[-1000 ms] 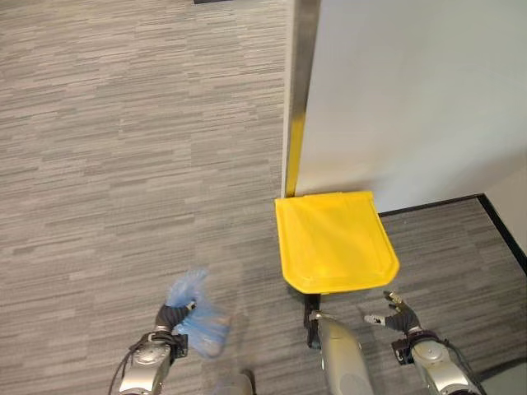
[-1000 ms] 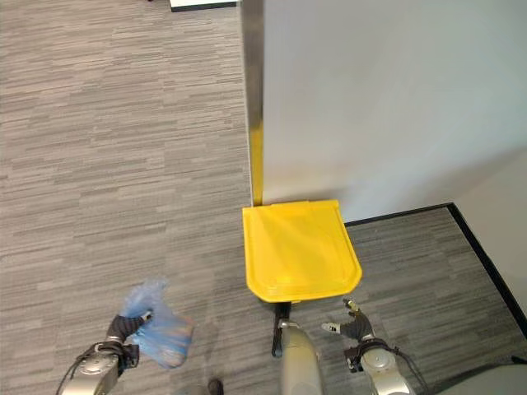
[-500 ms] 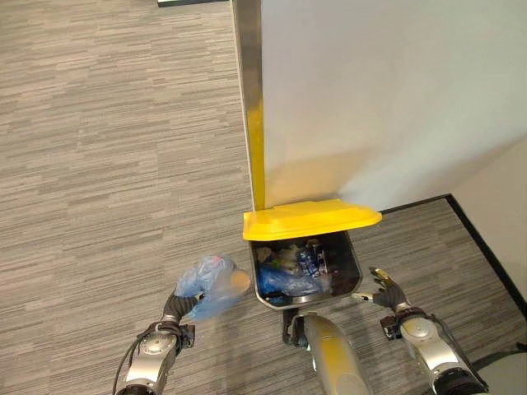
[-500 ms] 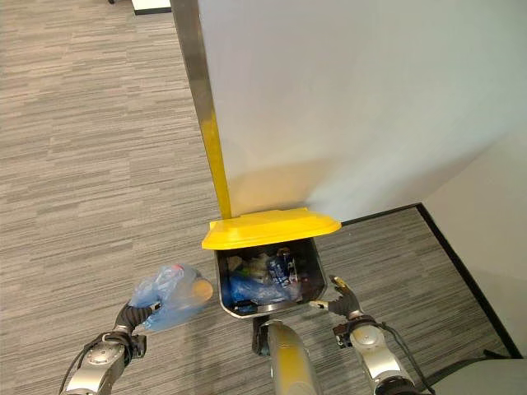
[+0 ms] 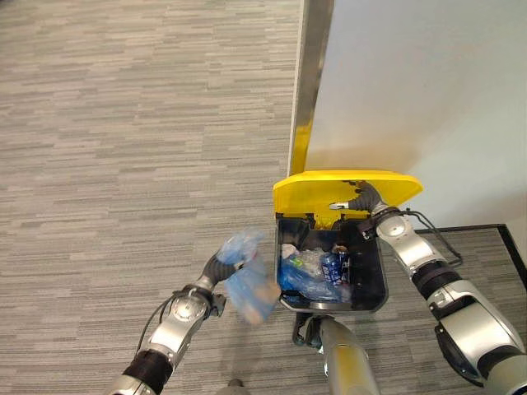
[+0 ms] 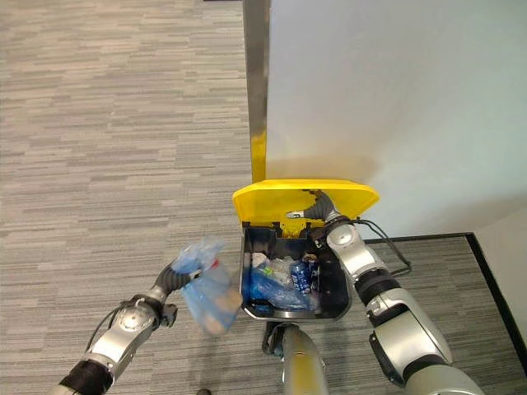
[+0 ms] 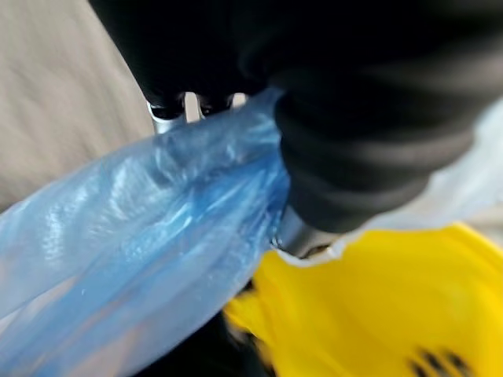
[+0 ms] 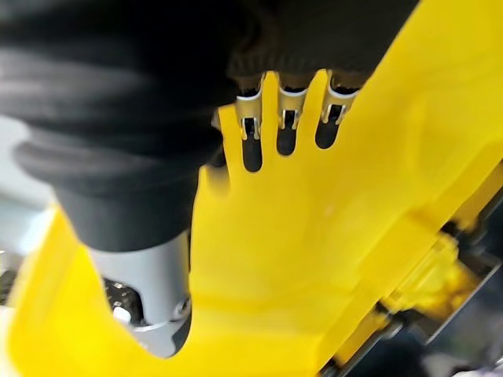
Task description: Gather garbage on tea table into small bin, then transfer packed bag to large trash can.
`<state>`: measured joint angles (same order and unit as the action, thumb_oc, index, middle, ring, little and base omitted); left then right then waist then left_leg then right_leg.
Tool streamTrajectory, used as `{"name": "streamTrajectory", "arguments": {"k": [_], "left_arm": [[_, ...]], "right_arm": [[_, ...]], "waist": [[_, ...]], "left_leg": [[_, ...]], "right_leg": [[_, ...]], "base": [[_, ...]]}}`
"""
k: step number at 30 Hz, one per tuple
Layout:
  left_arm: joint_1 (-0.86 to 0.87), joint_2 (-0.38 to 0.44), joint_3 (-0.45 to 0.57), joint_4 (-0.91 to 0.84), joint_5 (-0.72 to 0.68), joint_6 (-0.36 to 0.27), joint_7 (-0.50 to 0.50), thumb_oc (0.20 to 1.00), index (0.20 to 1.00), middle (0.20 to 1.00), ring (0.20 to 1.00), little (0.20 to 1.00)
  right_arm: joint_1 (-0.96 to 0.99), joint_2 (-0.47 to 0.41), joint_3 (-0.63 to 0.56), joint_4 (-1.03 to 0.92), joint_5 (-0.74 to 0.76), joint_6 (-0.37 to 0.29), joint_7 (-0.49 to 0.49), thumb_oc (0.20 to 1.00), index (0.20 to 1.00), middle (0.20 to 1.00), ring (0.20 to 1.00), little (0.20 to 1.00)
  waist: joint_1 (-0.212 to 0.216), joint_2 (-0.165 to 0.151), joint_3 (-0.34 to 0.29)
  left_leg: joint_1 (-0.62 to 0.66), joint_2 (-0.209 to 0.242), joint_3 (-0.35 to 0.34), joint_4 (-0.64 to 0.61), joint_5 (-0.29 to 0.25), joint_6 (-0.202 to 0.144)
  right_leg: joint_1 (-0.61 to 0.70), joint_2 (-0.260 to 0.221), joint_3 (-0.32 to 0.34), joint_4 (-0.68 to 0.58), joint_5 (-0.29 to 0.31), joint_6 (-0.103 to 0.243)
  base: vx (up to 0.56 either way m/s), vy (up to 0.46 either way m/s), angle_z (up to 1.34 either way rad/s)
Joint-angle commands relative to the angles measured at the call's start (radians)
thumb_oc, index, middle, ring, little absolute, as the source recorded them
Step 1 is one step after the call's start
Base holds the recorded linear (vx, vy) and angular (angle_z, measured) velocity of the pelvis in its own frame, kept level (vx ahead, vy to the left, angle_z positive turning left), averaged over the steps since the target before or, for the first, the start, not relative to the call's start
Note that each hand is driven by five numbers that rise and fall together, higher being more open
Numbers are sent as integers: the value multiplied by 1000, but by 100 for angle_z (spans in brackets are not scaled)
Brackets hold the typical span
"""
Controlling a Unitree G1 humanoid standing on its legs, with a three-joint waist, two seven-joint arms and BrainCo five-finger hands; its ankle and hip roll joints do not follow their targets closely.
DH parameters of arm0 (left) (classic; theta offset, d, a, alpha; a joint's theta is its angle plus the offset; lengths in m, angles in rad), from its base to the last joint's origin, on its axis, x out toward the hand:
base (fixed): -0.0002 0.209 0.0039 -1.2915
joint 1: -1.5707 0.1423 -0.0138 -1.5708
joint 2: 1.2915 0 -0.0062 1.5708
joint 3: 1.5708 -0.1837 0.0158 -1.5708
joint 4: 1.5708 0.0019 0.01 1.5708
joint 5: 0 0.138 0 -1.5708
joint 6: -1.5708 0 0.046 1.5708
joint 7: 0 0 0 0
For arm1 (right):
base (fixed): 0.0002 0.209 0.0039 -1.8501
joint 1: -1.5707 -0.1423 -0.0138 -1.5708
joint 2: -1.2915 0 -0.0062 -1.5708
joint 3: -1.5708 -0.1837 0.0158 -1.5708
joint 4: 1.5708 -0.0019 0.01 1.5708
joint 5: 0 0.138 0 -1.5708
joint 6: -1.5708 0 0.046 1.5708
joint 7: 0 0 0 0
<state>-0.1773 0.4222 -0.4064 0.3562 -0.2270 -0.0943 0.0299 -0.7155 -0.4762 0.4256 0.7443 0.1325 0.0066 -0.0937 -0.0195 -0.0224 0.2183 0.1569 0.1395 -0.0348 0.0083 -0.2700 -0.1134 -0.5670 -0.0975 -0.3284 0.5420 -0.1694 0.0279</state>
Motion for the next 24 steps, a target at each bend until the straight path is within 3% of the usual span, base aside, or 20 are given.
{"name": "streamTrajectory", "arguments": {"k": [1,11,18,21,24], "left_arm": [[-62,20,-20,-101,-74,-95,-27,200,200,200,200,200],[-357,-67,-167,-155,-83,-117,9,200,200,200,200,200],[-403,-84,-182,7,-26,-91,46,200,200,200,200,200],[-474,-108,-235,207,45,-56,59,200,200,200,200,200],[-536,-126,-260,295,67,-44,70,200,200,200,200,200]], "right_arm": [[-125,-22,-1,6,41,-59,-55,1000,1000,1000,1000,1000],[-314,-61,62,80,85,-74,-84,1000,1000,1000,1000,1000],[-356,-80,93,70,86,-59,-81,1000,1000,1000,1000,1000],[-393,-84,120,50,94,-52,-91,1000,1000,1000,1000,1000],[-434,-93,145,-24,100,-62,-113,1000,1000,1000,1000,1000]], "waist": [[0,-24,4],[-53,-14,3],[-85,-5,15],[-117,-3,55],[-141,-1,94]], "left_leg": [[119,-95,-15,7,-119,96],[132,-108,-3,-18,-126,99],[123,-110,6,-12,-128,97],[73,-117,12,21,-125,93],[23,-124,17,53,-126,89]], "right_leg": [[-17,-99,87,-339,350,158],[-37,-97,91,-342,360,169],[-64,-98,100,-330,360,166],[-113,-93,132,-311,355,164],[-158,-89,155,-297,349,162]], "base": [[-36,-5,0],[-7,11,-3],[10,14,-8],[-43,6,-6],[-65,-8,-11]]}}
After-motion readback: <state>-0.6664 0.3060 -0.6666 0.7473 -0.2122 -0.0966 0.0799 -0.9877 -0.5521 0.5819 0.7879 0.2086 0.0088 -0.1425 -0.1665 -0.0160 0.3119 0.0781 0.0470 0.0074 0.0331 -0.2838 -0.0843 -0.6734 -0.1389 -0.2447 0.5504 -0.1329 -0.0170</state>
